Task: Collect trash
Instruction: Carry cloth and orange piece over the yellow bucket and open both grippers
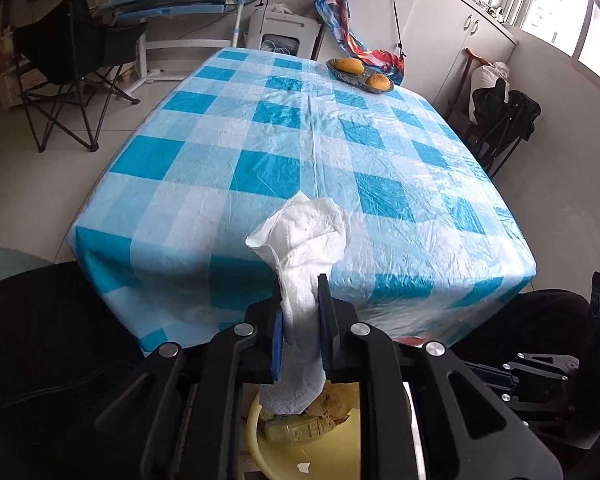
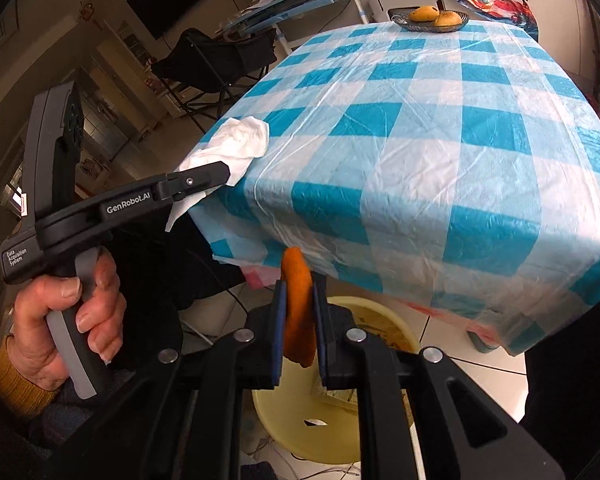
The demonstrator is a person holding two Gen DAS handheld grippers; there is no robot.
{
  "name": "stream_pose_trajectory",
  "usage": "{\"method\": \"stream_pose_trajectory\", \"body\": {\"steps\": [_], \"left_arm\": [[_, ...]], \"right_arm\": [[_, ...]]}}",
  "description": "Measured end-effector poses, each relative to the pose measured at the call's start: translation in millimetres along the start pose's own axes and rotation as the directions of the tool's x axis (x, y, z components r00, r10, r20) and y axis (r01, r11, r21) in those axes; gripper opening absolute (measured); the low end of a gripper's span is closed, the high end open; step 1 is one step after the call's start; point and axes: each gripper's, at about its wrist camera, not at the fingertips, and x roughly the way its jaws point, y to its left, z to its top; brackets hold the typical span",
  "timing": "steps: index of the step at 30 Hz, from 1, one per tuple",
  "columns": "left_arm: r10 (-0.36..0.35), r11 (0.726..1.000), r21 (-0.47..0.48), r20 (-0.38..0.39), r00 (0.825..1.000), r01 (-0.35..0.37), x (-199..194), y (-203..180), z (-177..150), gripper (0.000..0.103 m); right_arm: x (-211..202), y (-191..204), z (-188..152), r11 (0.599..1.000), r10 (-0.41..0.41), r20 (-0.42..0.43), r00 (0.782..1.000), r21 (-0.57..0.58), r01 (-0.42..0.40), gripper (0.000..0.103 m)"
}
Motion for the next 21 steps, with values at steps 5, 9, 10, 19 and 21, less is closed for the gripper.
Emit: {"method": "stream_pose_trajectory", "body": {"steps": [5, 9, 10, 19, 21], "left_arm": [[-0.035, 0.999, 0.026, -0.085, 0.996, 0.038, 2, -17, -37, 0.014], [-0.058, 0.995, 0.073, -0.156, 0.986, 0.071, 1, -33, -61, 0.014], [-0.058, 0.993, 0.087, -0.171, 0.984, 0.074, 1, -37, -65, 0.014], [0.023, 0.989, 0.148, 0.010, 1.000, -0.024, -45, -45, -66, 0.064], [0.031, 0.988, 0.152, 0.052, 0.998, -0.038, -53, -46, -65, 0.072]], "right_arm": [[-5, 5, -4, 1.000, -0.028, -0.010, 1.000, 0.012, 0.028, 0.017], [-18, -2, -13, 0.996, -0.048, 0.015, 0.999, 0.073, 0.047, 0.033], [-23, -3, -14, 0.995, -0.049, 0.026, 0.998, 0.089, 0.047, 0.035], [-68, -5, -38, 0.977, -0.138, 0.192, 0.972, 0.184, 0.103, 0.076], [-71, 0, -43, 0.975, -0.162, 0.219, 0.962, 0.189, 0.121, 0.078]]}}
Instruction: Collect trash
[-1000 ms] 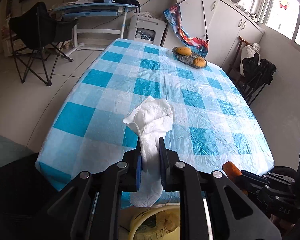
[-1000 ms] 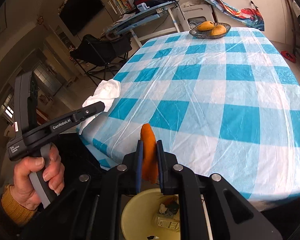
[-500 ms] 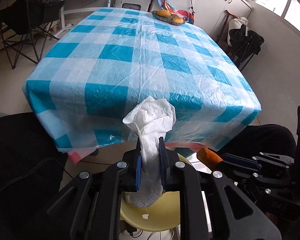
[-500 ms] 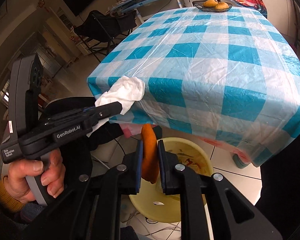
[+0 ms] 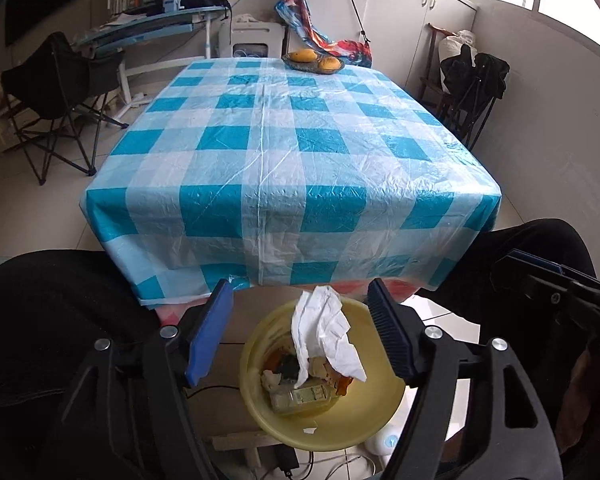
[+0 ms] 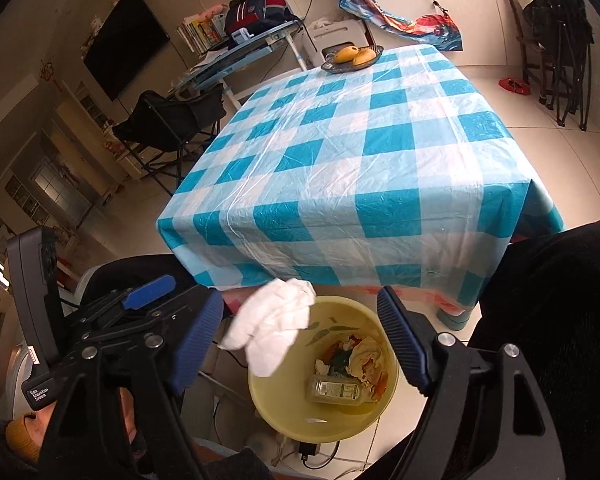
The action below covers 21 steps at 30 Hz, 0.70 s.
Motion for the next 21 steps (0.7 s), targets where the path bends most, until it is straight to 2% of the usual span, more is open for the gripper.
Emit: {"method": "stream_pose_trajectory", "body": {"steps": [4, 5, 9, 13, 17, 18, 21], "left_arm": [[0.012, 1.000, 0.009, 0.060, 0.998, -0.013, -8, -1, 5, 0.083], [0.019, 1.000, 0.010, 0.067, 0.998, -0.019, -8, -1, 6, 0.084], [0.039, 0.999, 0.004, 0.101, 0.994, -0.040, -11, -1, 8, 0.088], [0.067, 0.998, -0.024, 0.188, 0.980, -0.064, -26, 3, 10, 0.090], [0.113, 0.994, -0.035, 0.303, 0.946, -0.107, -44, 4, 11, 0.096], [0.117, 0.993, -0.033, 0.311, 0.943, -0.112, -46, 4, 11, 0.096], [0.121, 0.993, -0.036, 0.297, 0.947, -0.116, -42, 7, 13, 0.096]], "right_arm": [[-13, 13, -2, 0.996, -0.052, 0.102, 0.993, -0.068, 0.059, 0.083], [-15, 14, -2, 0.994, -0.064, 0.128, 0.990, -0.075, 0.074, 0.086], [-19, 15, -1, 0.987, -0.126, 0.189, 0.974, -0.074, 0.142, 0.087], [-33, 28, -2, 0.969, -0.175, 0.296, 0.939, -0.117, 0.217, 0.087], [-41, 53, -10, 0.926, -0.186, 0.412, 0.892, -0.231, 0.300, 0.094], [-39, 57, -11, 0.915, -0.184, 0.419, 0.889, -0.256, 0.310, 0.095], [-28, 60, -10, 0.905, -0.183, 0.393, 0.901, -0.290, 0.311, 0.095]]}}
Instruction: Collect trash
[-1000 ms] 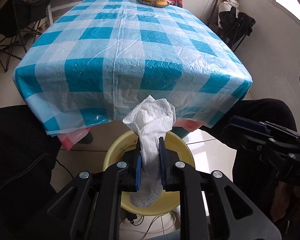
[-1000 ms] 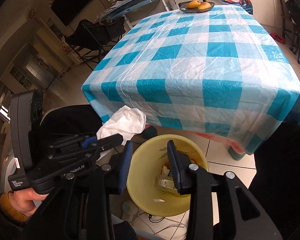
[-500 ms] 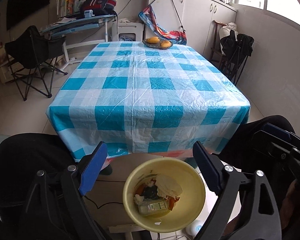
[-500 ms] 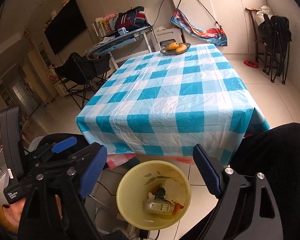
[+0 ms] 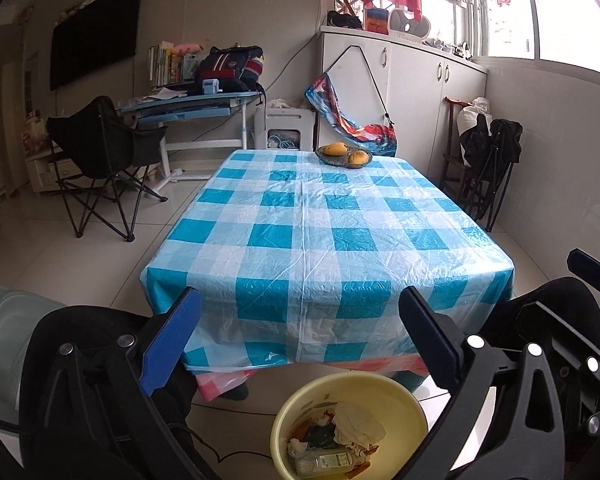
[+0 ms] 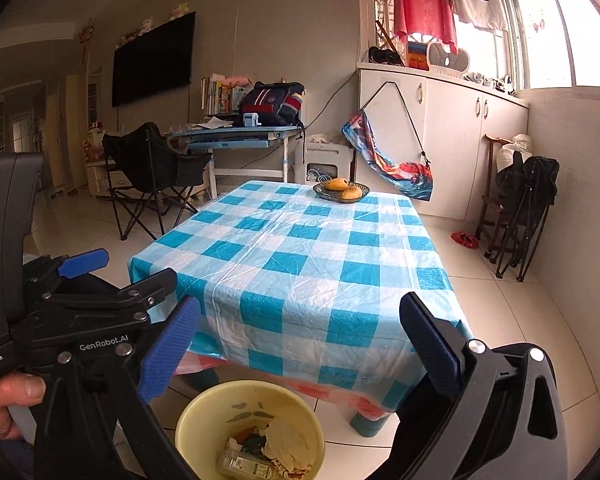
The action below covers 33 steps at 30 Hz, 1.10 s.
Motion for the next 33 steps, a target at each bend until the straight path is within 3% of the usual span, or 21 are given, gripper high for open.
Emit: {"method": "stream_pose_trajectory", "body": {"steps": [8, 15, 27, 33], "left_arm": [[0.017, 0.998, -0.058, -0.036, 0.999, -0.019, 8, 13, -2, 0.096], [0.019, 0.998, -0.053, -0.040, 0.999, -0.021, 10, 13, -3, 0.096], [0.049, 0.999, -0.020, -0.021, 0.999, -0.050, 6, 11, -3, 0.096], [0.052, 0.999, -0.006, -0.032, 0.998, -0.052, 6, 10, -2, 0.096]], "right_arm": [[9, -15, -6, 0.996, -0.006, -0.052, 0.999, 0.087, 0.010, 0.095], [9, -12, -7, 0.997, -0.008, -0.060, 0.998, 0.076, 0.013, 0.095], [-11, -1, -1, 0.999, -0.036, 0.054, 0.998, 0.022, 0.035, 0.095], [-3, -4, -1, 0.999, -0.040, 0.021, 0.999, 0.029, 0.040, 0.095]]}}
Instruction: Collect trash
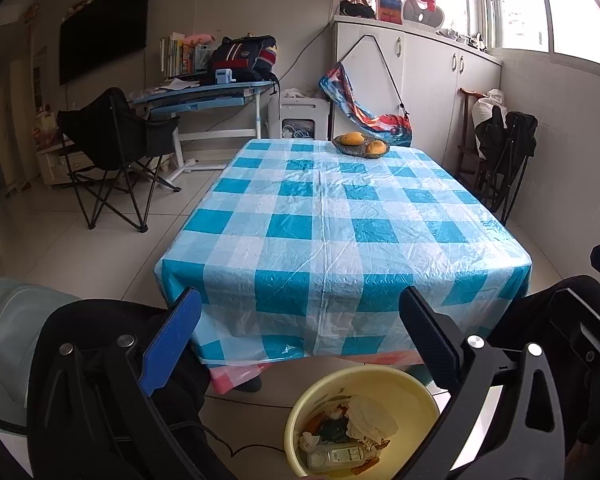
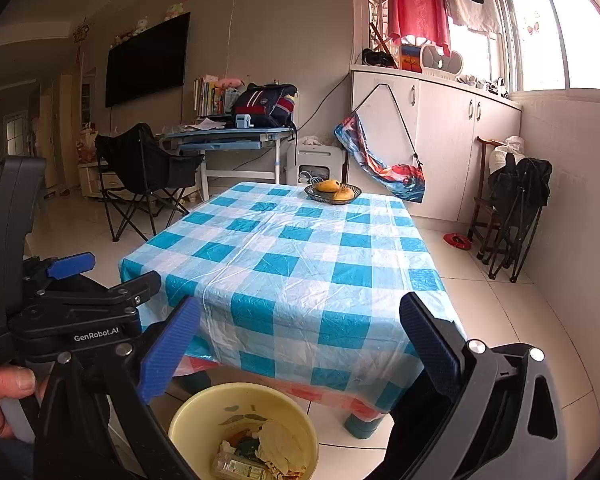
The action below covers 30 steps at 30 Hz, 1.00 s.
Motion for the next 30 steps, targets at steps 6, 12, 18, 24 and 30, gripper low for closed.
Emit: {"method": "stream_pose_trajectory", "body": {"steps": [6, 12, 18, 24, 30], "left_arm": [[0.010, 1.000, 0.002, -0.011, 1.000, -0.010, 1, 0, 0, 0.096], [0.016, 1.000, 0.010, -0.023, 1.000, -0.016, 2, 0, -1, 0.096], [0.031, 1.000, 0.002, -0.032, 0.999, -0.031, 4, 2, 0, 0.096], [0.037, 0.999, 0.006, -0.035, 0.999, -0.037, 4, 2, 0, 0.096], [0.040, 0.999, 0.008, -0.035, 0.999, -0.040, 4, 2, 0, 0.096]], "right_arm": [[4, 0, -1, 1.000, 0.000, -0.025, 1.000, 0.004, 0.000, 0.095], [6, 1, -2, 1.000, 0.000, -0.039, 0.999, -0.001, 0.000, 0.095], [8, 0, -3, 1.000, 0.000, -0.050, 0.999, 0.000, 0.000, 0.095], [10, 0, -4, 1.000, -0.001, -0.057, 0.998, -0.001, 0.001, 0.095], [12, 0, -7, 1.000, -0.001, -0.062, 0.998, -0.001, 0.001, 0.095]]}}
